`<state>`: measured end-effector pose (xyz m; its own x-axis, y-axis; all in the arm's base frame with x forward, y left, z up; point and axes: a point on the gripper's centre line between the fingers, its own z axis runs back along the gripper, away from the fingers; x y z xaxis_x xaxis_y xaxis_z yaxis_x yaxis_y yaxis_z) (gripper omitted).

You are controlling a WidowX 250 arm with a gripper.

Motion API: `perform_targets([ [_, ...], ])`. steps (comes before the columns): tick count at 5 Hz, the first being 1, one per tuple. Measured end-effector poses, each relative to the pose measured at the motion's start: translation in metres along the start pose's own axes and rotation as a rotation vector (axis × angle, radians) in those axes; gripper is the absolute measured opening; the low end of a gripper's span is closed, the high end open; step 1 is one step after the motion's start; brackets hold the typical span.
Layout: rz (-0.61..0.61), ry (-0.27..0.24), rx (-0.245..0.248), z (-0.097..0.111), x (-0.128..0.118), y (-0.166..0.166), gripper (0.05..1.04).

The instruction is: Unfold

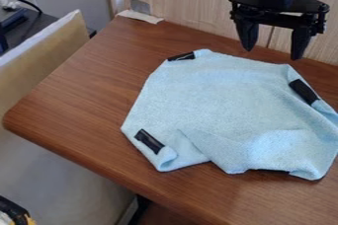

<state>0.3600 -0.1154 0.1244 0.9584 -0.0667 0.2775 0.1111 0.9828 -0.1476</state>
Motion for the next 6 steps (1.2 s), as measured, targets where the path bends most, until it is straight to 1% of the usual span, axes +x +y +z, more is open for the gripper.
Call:
perform_targets([
  [1, 0.006, 0.041, 0.006, -0.013, -0.006, 0.002, 0.999],
  [2, -0.044, 0.096, -0.005, -0.022, -0.025, -0.019, 0.999],
  [3, -0.085, 0.131, -0.002, -0.032, -0.045, -0.029, 0.999],
  [4, -0.129, 0.073, -0.037, -0.030, -0.073, -0.042, 0.999],
  [5, -0.180, 0.105, -0.061, -0.045, -0.099, -0.040, 0.999],
  [6, -0.222, 0.122, -0.053, -0.052, -0.115, -0.036, 0.999],
])
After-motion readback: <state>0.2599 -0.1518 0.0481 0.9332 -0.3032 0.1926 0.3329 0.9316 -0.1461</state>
